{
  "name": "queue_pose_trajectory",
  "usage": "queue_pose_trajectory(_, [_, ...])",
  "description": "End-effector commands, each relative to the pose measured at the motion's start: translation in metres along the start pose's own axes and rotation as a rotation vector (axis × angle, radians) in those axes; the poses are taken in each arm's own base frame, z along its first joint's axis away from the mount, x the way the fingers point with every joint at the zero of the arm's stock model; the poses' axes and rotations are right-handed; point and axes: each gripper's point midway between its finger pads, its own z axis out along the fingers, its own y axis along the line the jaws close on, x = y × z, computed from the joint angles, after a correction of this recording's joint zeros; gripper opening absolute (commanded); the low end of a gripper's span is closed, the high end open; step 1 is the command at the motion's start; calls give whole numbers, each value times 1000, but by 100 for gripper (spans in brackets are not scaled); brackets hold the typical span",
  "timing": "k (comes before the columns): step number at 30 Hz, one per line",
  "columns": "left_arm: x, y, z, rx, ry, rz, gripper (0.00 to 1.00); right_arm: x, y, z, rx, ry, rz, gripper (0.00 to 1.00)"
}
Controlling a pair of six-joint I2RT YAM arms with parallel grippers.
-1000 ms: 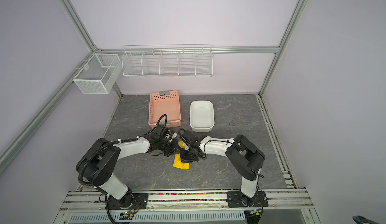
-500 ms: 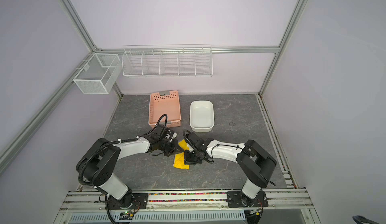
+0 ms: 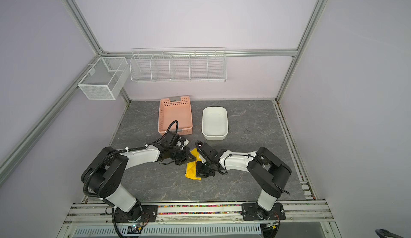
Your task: Place the utensils on the paper napkin and roll it up
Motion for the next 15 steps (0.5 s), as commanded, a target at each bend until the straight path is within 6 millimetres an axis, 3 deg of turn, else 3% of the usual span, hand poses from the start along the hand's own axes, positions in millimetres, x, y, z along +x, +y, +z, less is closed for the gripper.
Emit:
queue_pose_trajectory(1, [-8, -22, 0, 55, -10, 16, 0, 1, -4, 4, -1, 10, 30, 7])
queue_pose_trajectory(15, [-7, -30, 35, 84, 49, 5, 0, 1, -3, -2, -28, -19, 31, 7])
